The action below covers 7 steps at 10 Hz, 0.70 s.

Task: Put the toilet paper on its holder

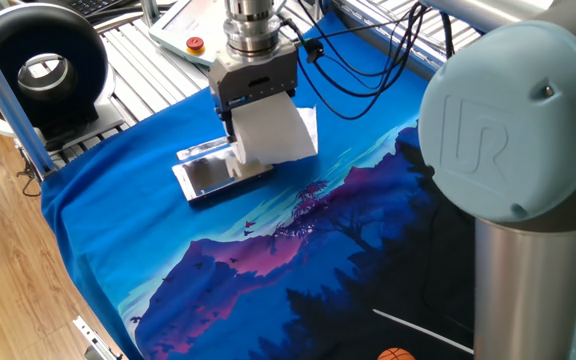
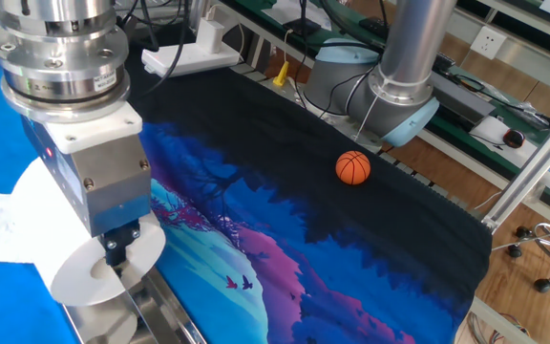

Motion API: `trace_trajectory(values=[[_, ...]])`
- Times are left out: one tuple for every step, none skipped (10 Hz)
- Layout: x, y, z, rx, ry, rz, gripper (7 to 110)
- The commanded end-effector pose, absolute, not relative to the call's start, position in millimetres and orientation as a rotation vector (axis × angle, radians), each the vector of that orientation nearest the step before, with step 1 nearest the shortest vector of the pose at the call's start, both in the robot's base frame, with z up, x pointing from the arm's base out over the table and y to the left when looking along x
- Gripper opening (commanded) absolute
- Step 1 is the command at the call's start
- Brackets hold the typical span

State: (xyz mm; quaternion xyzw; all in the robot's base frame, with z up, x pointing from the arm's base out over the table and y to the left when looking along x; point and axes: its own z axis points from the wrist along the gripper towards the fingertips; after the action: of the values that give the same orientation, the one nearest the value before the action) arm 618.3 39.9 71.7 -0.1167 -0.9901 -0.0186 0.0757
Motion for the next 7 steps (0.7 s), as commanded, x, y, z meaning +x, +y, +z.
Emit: trace_trajectory(values=[[616.4, 54.0, 75.2, -0.399, -2.952, -0.093, 7], [617.5, 61.0, 77.1, -0.428, -2.949, -0.107, 7], [619.1, 65.3, 78.3, -0.447, -2.950, -0.104, 7], [620.3, 68.7, 78.3, -0.460, -2.955, -0.100, 7], [620.3, 72.8, 77.4, -0.468, -2.961, -0.102, 7], [619.1, 73.4, 76.4, -0.470, -2.964, -0.089, 7], [618.2, 76.1, 75.0, -0.473, -2.969, -0.085, 7]])
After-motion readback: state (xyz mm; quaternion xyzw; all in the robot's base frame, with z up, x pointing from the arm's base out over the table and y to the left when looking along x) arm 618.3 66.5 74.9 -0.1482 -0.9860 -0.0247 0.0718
